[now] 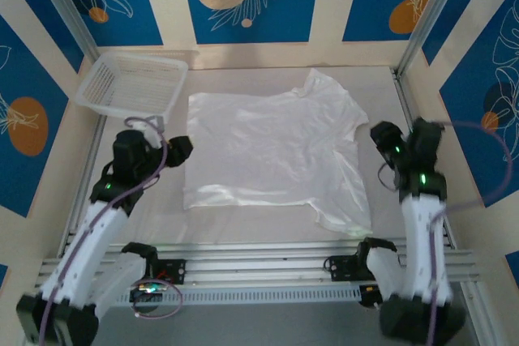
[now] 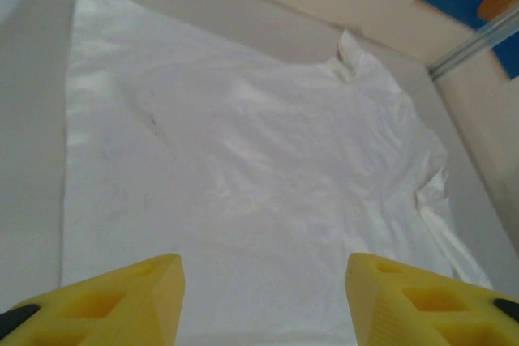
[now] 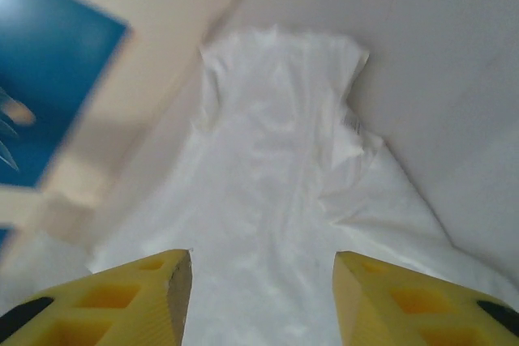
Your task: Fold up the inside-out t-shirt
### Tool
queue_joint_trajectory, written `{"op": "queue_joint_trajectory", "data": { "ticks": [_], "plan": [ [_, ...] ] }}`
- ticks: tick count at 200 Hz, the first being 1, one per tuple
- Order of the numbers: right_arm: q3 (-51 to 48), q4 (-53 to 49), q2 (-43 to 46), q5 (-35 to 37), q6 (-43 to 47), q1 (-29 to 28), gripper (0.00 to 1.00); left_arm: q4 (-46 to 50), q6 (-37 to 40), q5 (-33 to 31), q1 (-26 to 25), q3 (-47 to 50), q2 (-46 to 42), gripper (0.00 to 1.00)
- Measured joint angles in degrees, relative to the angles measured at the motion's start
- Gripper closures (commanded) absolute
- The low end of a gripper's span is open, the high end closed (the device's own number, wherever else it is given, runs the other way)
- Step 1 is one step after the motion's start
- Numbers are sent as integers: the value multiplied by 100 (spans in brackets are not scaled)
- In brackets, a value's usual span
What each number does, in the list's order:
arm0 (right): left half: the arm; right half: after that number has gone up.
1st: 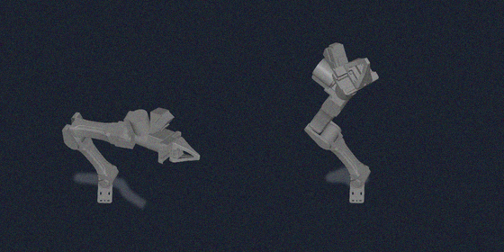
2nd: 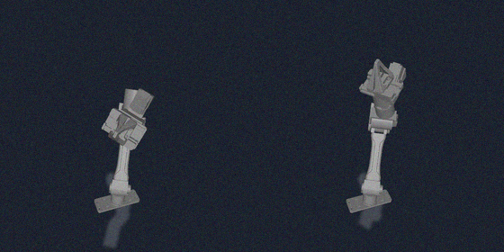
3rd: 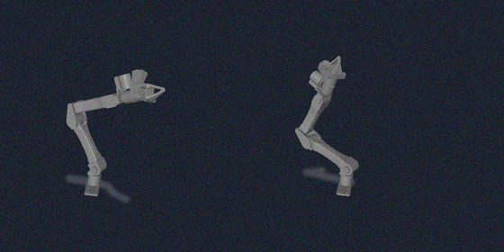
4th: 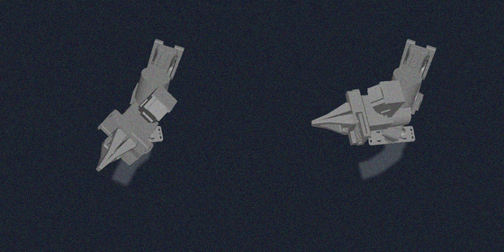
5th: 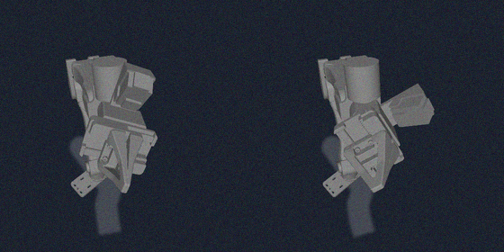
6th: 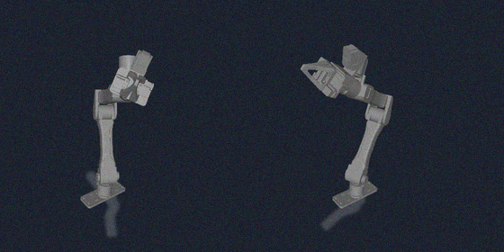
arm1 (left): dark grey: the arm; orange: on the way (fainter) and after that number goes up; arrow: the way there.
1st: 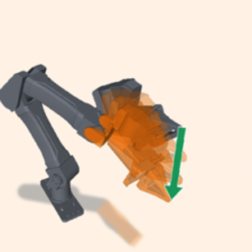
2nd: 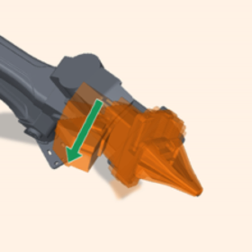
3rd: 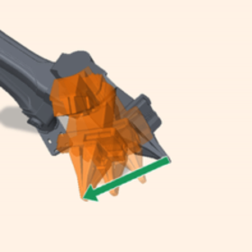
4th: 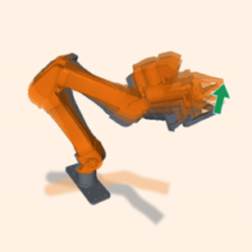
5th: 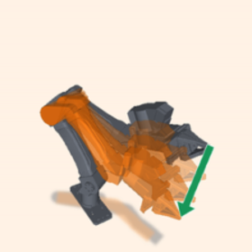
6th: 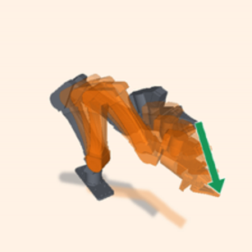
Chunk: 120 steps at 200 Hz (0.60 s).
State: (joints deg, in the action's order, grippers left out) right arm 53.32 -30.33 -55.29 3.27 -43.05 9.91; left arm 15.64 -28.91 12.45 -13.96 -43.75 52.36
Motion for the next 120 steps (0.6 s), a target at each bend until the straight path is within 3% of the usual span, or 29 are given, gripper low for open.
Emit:
{"op": "queue_joint_trajectory", "data": {
  "ticks": [35, 78, 94, 120],
  "plan": [
    [726, -140, -2820, 614, 1073, -1145, 40, -142, 243, -151, -409, -131, 1683, 46],
    [1303, -684, -4588, 1429, 1759, -1692, 36, -192, 297, -269, -472, -129, 1974, 44],
    [1447, -752, -4885, 1768, 1851, -1759, 49, -236, 321, -315, -472, -74, 1971, 43],
    [1451, -822, -4937, 2238, 1910, -1794, 97, -278, 315, -367, -472, 103, 1971, 42]
  ]
}}
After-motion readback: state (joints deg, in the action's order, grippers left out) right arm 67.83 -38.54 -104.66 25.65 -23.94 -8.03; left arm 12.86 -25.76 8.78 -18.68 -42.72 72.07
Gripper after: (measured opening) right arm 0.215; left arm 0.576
